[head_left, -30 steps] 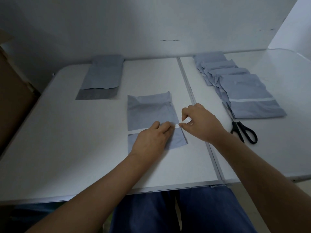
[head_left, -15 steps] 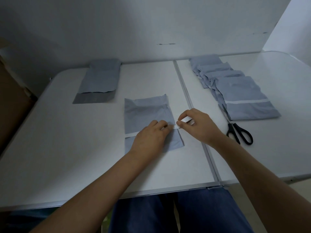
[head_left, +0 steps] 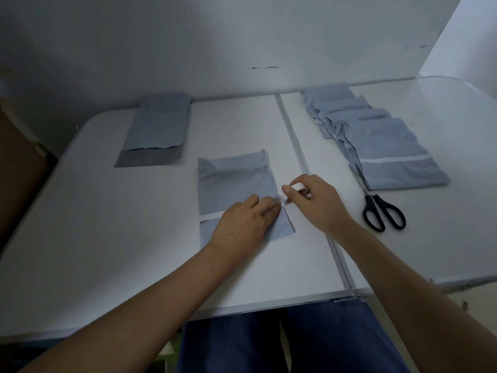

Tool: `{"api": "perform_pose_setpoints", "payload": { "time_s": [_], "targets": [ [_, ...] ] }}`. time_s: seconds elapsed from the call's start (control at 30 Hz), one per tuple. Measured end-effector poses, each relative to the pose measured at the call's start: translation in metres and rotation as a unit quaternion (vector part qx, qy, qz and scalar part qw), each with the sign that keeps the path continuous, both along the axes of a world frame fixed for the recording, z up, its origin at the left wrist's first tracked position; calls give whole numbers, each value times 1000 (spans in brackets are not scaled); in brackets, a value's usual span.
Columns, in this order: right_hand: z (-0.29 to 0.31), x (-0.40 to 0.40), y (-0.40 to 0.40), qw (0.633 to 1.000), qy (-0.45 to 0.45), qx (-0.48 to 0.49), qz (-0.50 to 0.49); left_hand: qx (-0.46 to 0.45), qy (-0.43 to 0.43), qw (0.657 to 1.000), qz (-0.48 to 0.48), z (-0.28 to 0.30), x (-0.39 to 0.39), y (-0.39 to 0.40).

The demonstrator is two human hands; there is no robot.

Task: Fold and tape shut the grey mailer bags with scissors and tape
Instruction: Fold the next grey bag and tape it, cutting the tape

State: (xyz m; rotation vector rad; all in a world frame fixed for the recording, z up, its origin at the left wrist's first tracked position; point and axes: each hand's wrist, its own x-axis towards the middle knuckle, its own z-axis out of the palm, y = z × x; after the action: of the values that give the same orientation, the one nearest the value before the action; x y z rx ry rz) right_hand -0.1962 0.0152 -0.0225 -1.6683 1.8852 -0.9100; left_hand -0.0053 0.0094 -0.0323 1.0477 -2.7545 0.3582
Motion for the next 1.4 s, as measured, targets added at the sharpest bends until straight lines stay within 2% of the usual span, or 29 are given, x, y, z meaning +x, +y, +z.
{"api": "perform_pose_setpoints", "payload": {
  "time_s": [0.13,0.3,0.53,0.67,0.77,0.83,0.93,1.03,1.1,1.17,1.23,1.3,1.4],
  "targets": [
    [-3,2,1,999,-30,-18,-22,14,-24,1000,10,-1,-2,4],
    [-1,3,4,992,-108,-21,-54,-34,-36,999,3,0,-3,5],
    [4,-1,5,995,-79,-21,-62,-55,-51,997,1,-1,-5,6],
    [1,-3,2,997,-20,-21,-65,-44,-39,998,11,0,-5,5],
    [0,-4,-1,998,17,-4,-56,37,-23,999,31,5,-6,3],
    [-1,-7,-1,998,17,11,-60,111,34,992,41,12,-6,-4],
    [3,-11,4,997,-19,5,-72,212,131,968,38,24,-8,-24],
    [11,-18,10,994,-32,-35,-98,280,178,940,76,38,-16,-42],
    [12,-30,18,990,10,-65,-124,343,212,910,98,44,-21,-47],
    [10,-45,31,977,106,-82,-166,389,237,884,103,45,-24,-49],
    [9,-61,47,956,194,-65,-211,399,251,876,104,41,-28,-48],
    [9,-73,62,942,230,-7,-245,400,255,874,111,35,-29,-47],
    [5,-84,75,939,228,65,-247,417,258,864,119,24,-29,-46]
  ]
}}
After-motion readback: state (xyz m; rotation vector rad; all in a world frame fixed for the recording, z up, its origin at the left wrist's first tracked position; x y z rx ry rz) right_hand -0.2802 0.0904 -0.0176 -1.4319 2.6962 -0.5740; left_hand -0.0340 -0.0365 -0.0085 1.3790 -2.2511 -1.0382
